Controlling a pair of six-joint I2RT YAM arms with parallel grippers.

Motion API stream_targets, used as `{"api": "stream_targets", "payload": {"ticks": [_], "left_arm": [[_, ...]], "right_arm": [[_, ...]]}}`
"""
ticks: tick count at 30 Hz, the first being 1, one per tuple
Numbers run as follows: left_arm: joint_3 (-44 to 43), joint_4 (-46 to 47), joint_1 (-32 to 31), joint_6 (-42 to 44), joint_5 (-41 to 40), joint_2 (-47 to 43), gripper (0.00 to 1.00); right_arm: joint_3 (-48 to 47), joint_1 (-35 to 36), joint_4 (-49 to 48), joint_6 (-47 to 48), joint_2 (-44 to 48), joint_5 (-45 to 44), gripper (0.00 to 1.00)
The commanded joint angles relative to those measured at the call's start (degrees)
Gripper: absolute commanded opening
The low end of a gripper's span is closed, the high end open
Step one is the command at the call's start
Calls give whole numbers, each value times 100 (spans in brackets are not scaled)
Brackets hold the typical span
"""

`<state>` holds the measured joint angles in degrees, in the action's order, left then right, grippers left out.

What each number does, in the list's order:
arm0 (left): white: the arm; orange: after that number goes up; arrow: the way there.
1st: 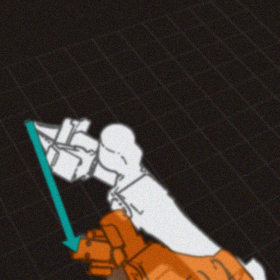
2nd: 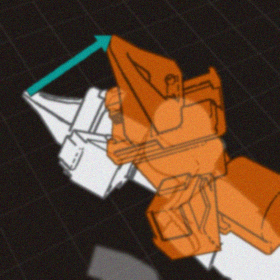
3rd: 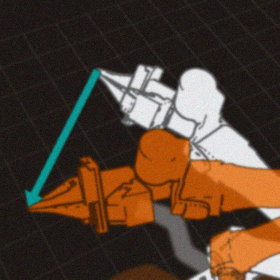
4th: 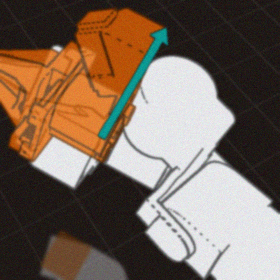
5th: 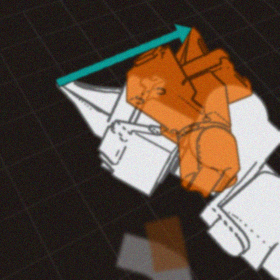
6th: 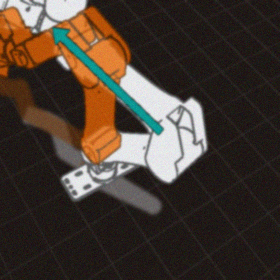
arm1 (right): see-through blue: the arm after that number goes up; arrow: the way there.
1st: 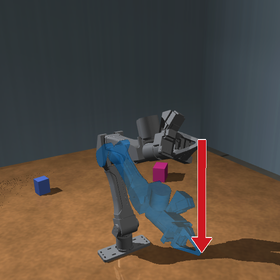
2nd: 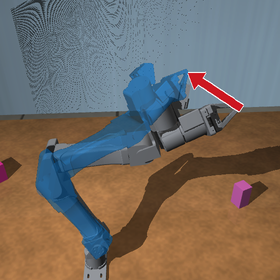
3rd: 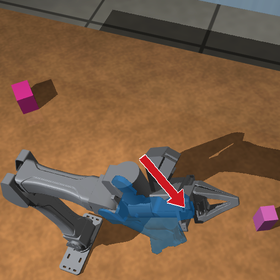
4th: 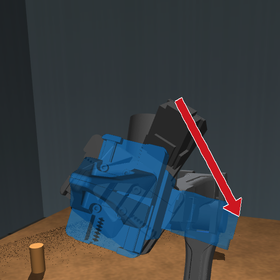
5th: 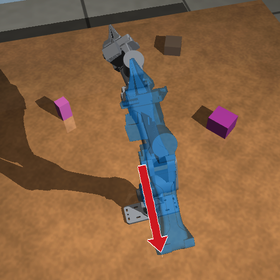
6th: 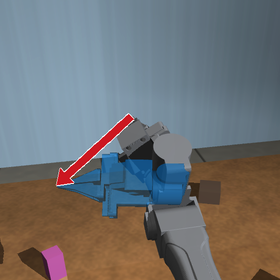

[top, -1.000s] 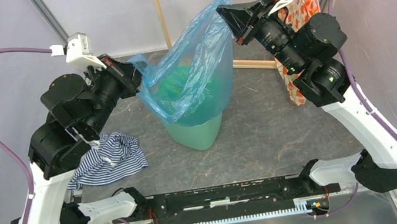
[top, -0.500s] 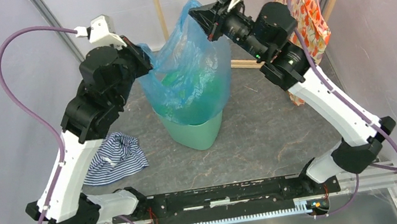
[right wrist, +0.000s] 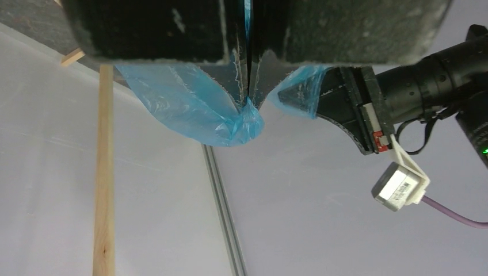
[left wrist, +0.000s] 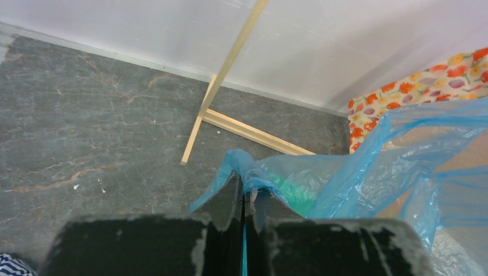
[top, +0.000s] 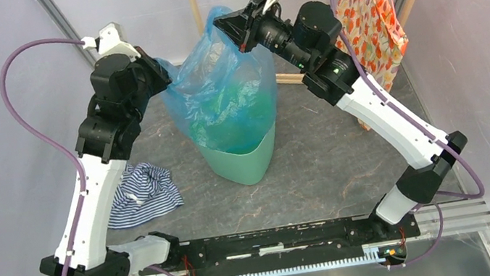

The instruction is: Put the trash bags into the trash bin

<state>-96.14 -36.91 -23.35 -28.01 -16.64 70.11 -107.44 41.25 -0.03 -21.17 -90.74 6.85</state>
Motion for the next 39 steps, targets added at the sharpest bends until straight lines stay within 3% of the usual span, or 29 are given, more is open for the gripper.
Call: {"api": "stream_targets", "payload": {"ticks": [1, 3, 6, 13, 18, 23, 28, 35, 39], "left_arm": [[159, 401, 43, -85, 674, -65, 2], [207, 458, 42, -107, 861, -28, 2], [201, 450, 44, -154, 1058, 64, 2], [103, 314, 68, -229, 967, 208, 2], [43, 240, 159, -287, 990, 281, 2], [42, 206, 238, -315, 1025, 254, 2], [71, 186, 239, -340, 1141, 211, 2], [207, 347, 235, -428, 1444, 124, 2], [220, 381, 243, -495, 1637, 144, 2]], "right_arm": [[199, 26, -42, -312, 373, 128, 0], [444, 24, -8, -376, 603, 219, 2], [638, 31, 409, -367, 865, 251, 19], [801, 24, 1102, -374, 1385, 630, 75], [606, 25, 1928, -116, 1712, 547, 98], [605, 28, 3085, 489, 2123, -106, 98], [1671, 27, 3276, 834, 2909, -603, 98], [3627, 31, 2079, 649, 3277, -600, 96], [4037, 30, 1170, 457, 3007, -371, 76]]}}
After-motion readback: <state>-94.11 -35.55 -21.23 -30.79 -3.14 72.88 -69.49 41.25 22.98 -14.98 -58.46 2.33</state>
